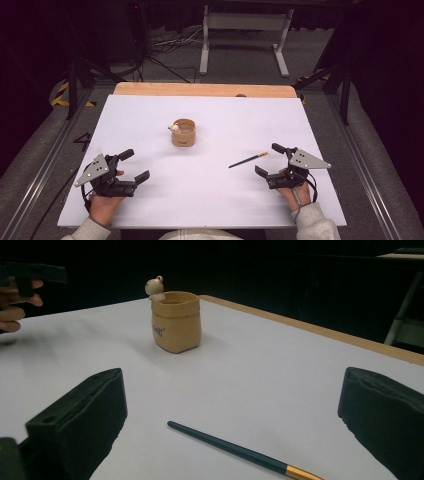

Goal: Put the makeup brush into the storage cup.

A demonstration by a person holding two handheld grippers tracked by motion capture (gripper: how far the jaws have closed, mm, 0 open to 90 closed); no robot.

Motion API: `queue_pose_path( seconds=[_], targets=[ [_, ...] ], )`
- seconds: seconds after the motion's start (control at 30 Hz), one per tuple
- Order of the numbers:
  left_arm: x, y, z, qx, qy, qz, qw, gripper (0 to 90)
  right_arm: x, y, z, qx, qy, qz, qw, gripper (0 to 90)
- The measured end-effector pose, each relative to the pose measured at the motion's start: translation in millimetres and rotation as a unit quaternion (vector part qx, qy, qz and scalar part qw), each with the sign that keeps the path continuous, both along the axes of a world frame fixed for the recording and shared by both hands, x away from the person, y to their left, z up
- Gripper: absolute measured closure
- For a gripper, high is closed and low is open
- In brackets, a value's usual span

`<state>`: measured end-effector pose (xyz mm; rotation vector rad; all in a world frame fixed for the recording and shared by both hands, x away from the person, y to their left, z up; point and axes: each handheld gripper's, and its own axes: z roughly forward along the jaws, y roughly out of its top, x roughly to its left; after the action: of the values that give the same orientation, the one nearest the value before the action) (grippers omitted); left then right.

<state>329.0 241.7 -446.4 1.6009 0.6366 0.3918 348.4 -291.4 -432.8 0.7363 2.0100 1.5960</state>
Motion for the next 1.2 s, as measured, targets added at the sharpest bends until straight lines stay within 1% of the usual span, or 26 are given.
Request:
queue_pose_path(
  seconds=[0.03, 0.1, 0.17, 0.23, 0.3, 0.43, 0.5, 0.6, 0.73, 0.77, 0.87, 0.97, 1.0, 1.03, 1.1, 1.13, 1.2],
  targets=[
    [0.2, 0.1, 0.3, 0.003, -0.002, 0.0, 1.0, 4.1, 1.6, 1.0, 1.5, 0.001, 0.004, 0.004, 1.0, 0.0],
    [-0.4, -0.2, 0.6, 0.002, 0.001, 0.0, 1.0, 4.1, 5.0, 2.7, 4.8, 0.004, 0.005, 0.005, 1.0, 0.0],
    [-0.6, -0.2, 0.8, 0.004, 0.0, 0.001, 1.0, 4.1, 10.1, 4.3, 7.8, 0.007, 0.009, 0.012, 0.9999, 0.0],
    [-1.2, -0.2, 0.7, 0.001, 0.002, 0.001, 1.0, 4.0, 15.8, 5.2, 10.9, 0.004, 0.013, 0.013, 0.9998, 0.8],
    [-1.1, -0.1, 0.6, 0.004, 0.001, 0.002, 1.0, 4.0, 21.6, 5.7, 12.9, 0.003, 0.02, 0.016, 0.9997, 1.0],
    [-1.7, -0.4, 0.1, 0.007, 0.002, 0.001, 1.0, 4.0, 33.0, 8.1, 17.9, -0.008, 0.032, 0.008, 0.9994, 1.3],
    [-2.4, -0.2, 0.7, 0.008, -0.001, 0.002, 1.0, 4.0, 36.1, 8.8, 20.7, -0.015, 0.036, 0.009, 0.9992, 3.9],
    [-2.7, -0.2, 0.7, 0.009, -0.001, 0.002, 1.0, 4.0, 40.6, 10.7, 25.6, -0.032, 0.032, 0.009, 0.9989, 4.5],
    [-3.0, -0.8, 0.5, 0.008, 0.001, 0.003, 1.0, 4.0, 45.3, 11.8, 30.1, -0.036, 0.034, 0.011, 0.9987, 3.2],
    [-2.8, -1.0, 0.7, 0.008, 0.001, 0.002, 1.0, 4.0, 48.3, 12.9, 32.0, -0.044, 0.037, 0.013, 0.9983, 2.8],
    [-2.5, -1.1, 0.8, 0.011, -0.001, 0.001, 0.9999, 4.0, 52.3, 15.1, 34.2, -0.051, 0.041, 0.015, 0.9977, 2.6],
    [-2.7, -2.0, 0.8, 0.012, 0.003, -0.001, 0.9999, 4.0, 56.4, 17.0, 37.1, -0.055, 0.052, 0.017, 0.9969, 2.6],
    [-2.7, -2.0, 0.8, 0.012, 0.003, -0.001, 0.9999, 4.0, 56.4, 17.0, 37.1, -0.055, 0.052, 0.017, 0.9969, 2.6],
    [-2.5, -2.2, 0.9, 0.013, 0.001, -0.001, 0.9999, 4.1, 59.2, 17.4, 39.6, -0.06, 0.063, 0.02, 0.996, 2.7],
    [-2.5, -2.6, 0.7, 0.013, 0.001, -0.001, 0.9999, 4.1, 61.8, 18.0, 42.5, -0.069, 0.07, 0.023, 0.9948, 3.5],
    [-2.3, -2.4, 0.6, 0.015, -0.001, -0.001, 0.9999, 4.1, 61.8, 18.0, 42.5, -0.069, 0.07, 0.023, 0.9948, 3.5],
    [-2.3, -2.7, 0.2, 0.015, 0.0, -0.001, 0.9999, 4.1, 64.6, 19.1, 46.5, -0.089, 0.077, 0.027, 0.9927, 4.4]
  ],
)
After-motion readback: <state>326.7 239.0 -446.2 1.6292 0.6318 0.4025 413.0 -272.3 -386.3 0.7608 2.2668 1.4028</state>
